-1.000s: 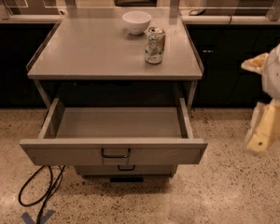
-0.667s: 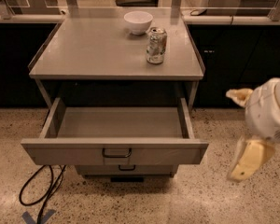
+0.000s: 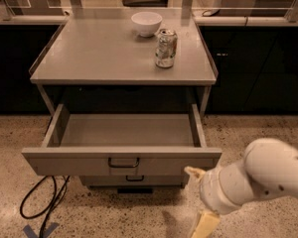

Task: Close top drawer

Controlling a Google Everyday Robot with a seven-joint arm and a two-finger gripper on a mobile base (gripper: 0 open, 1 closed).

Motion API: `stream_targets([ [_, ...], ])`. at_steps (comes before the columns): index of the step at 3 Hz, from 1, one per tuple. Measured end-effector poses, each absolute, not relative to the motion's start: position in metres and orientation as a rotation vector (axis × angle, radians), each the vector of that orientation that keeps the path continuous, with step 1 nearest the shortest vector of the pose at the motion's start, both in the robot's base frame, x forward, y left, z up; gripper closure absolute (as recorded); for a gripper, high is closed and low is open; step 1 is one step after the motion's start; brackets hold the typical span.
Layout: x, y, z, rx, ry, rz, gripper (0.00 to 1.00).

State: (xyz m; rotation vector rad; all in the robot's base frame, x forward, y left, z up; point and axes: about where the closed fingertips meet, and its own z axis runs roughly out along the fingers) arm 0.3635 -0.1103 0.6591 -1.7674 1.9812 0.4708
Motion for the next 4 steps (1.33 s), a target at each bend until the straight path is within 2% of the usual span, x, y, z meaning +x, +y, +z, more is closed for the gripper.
stream_targets([
  [1, 0.357, -0.101, 0.6, -1.699, 2.01, 0.564, 0.0],
  [3, 0.365, -0.098, 0.589, -1.699, 2.023, 0.527, 0.0],
  [4, 0.4, -0.089, 0.564, -1.675, 2.037, 0.495, 0.0],
])
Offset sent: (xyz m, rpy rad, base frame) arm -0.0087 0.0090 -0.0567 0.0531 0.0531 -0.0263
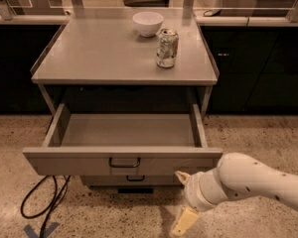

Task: Close top drawer

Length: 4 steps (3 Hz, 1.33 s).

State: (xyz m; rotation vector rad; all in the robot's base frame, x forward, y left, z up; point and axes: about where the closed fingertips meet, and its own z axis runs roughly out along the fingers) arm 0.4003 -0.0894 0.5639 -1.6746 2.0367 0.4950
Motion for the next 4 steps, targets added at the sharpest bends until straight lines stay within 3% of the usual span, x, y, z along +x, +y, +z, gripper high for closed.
stream_targets([
  [2, 0.485, -0.059, 0.524, -1.661, 2.044, 0.493, 0.0],
  [3, 0.517, -0.046, 0.546, -1.65, 2.019, 0.39, 0.0],
  [4, 0.517, -0.046, 0.546, -1.65, 2.019, 0.39, 0.0],
])
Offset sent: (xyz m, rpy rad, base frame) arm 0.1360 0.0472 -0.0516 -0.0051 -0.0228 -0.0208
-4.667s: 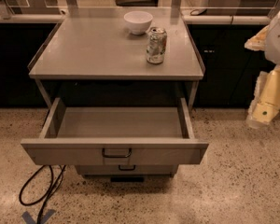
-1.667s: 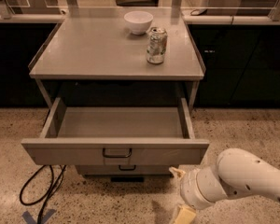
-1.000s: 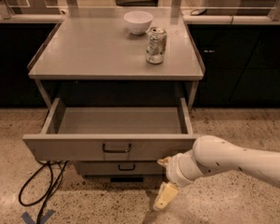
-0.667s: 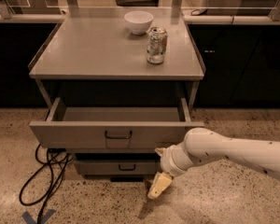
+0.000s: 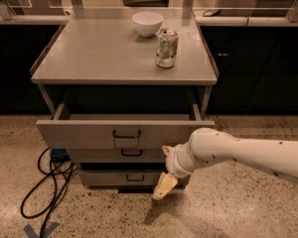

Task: Close top drawer

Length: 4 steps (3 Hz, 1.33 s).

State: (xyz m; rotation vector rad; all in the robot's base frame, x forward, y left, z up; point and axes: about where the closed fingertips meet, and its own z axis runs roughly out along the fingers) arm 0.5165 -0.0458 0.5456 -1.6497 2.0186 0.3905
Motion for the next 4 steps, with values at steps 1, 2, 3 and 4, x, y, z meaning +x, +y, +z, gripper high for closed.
stream_targets([
  [1, 0.54, -0.048, 0.541, -1.621, 2.039, 0.406, 0.0],
  [2, 0.577, -0.048, 0.54, -1.583, 2.081, 0.394, 0.0],
  [3, 0.601, -0.039, 0.541, -1.563, 2.091, 0.382, 0.0],
  [4, 0.616, -0.026, 0.56, -1.54, 2.058, 0.323, 0.0],
])
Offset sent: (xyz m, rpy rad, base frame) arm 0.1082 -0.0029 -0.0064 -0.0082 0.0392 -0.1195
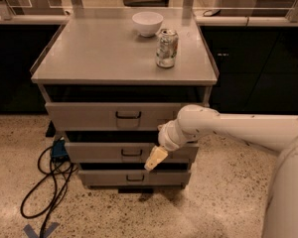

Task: Close top drawer

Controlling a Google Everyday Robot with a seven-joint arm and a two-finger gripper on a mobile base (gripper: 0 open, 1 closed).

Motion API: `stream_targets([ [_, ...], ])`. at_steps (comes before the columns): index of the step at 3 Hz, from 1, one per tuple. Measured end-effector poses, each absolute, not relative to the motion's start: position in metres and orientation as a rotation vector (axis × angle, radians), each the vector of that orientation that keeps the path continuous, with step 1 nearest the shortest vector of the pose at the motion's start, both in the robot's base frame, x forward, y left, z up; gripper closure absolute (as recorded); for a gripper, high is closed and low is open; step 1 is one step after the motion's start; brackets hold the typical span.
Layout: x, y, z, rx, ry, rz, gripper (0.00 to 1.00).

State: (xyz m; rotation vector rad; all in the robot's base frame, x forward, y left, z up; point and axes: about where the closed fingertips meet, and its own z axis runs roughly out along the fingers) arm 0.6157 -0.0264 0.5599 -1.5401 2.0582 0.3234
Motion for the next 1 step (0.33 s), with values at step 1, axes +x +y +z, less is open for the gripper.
stream_targets([
  [1, 0.6157, -0.0264, 0.5599, -1.54, 2.058, 0.323, 0.0],
])
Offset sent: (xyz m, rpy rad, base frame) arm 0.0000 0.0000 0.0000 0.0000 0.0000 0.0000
